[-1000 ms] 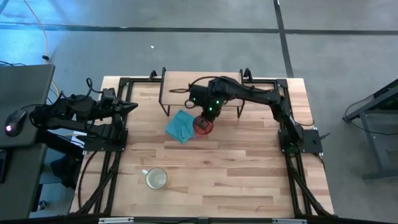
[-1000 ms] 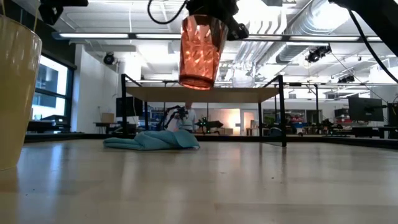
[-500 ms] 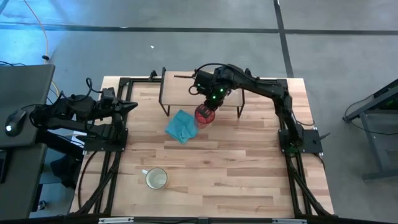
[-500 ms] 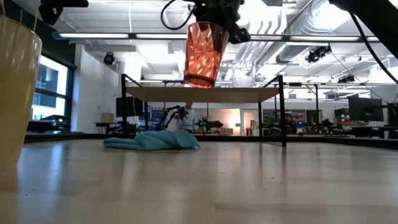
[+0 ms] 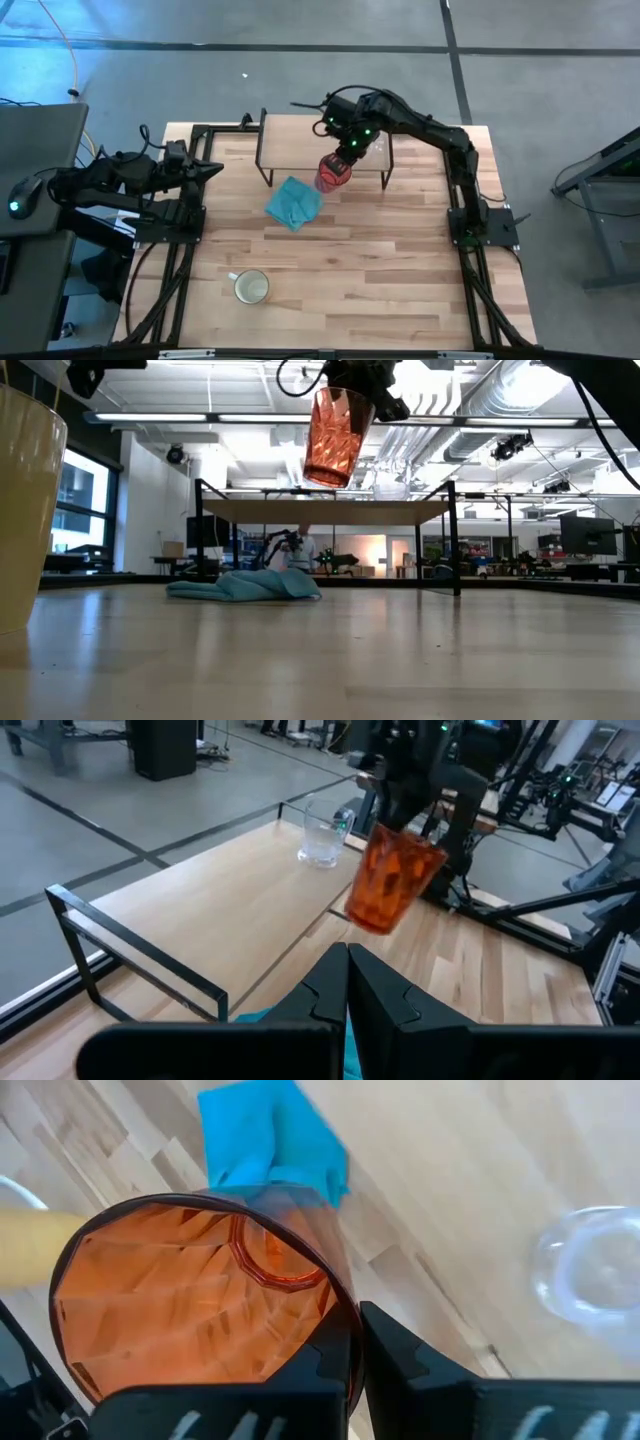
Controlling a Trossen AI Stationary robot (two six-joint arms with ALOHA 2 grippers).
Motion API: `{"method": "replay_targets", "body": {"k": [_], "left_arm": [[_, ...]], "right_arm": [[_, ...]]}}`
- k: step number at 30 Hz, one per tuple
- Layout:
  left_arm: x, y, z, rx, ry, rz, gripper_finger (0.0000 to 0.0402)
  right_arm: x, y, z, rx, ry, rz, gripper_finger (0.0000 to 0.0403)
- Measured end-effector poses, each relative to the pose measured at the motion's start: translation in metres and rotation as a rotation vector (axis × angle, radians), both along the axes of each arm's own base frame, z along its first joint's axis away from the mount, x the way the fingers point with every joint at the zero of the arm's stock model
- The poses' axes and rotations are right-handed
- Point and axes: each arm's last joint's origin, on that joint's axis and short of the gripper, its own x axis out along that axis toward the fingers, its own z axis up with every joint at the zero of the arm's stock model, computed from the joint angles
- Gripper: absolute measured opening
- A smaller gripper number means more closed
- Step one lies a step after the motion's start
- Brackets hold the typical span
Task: Stack small to large cups/mugs on shelf
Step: Put the red cup on the shelf
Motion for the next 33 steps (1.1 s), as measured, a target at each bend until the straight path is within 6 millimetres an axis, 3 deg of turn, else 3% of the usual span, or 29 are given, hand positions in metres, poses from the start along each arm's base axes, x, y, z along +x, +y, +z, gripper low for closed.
{"method": "replay_targets", "body": {"k": [18, 33], "left_arm": [[0.040, 0.000, -0.002, 0.000, 0.069, 0.000, 0.0001], [0.060, 0.000, -0.004, -0.018, 0.079, 0.006, 0.0001]], "right_arm": [[-0.007, -0.030, 0.007, -0.083, -0.080, 0.036, 0.0000], [-0.016, -0.064, 0.010, -0.155, -0.125, 0.024, 0.0000]]}}
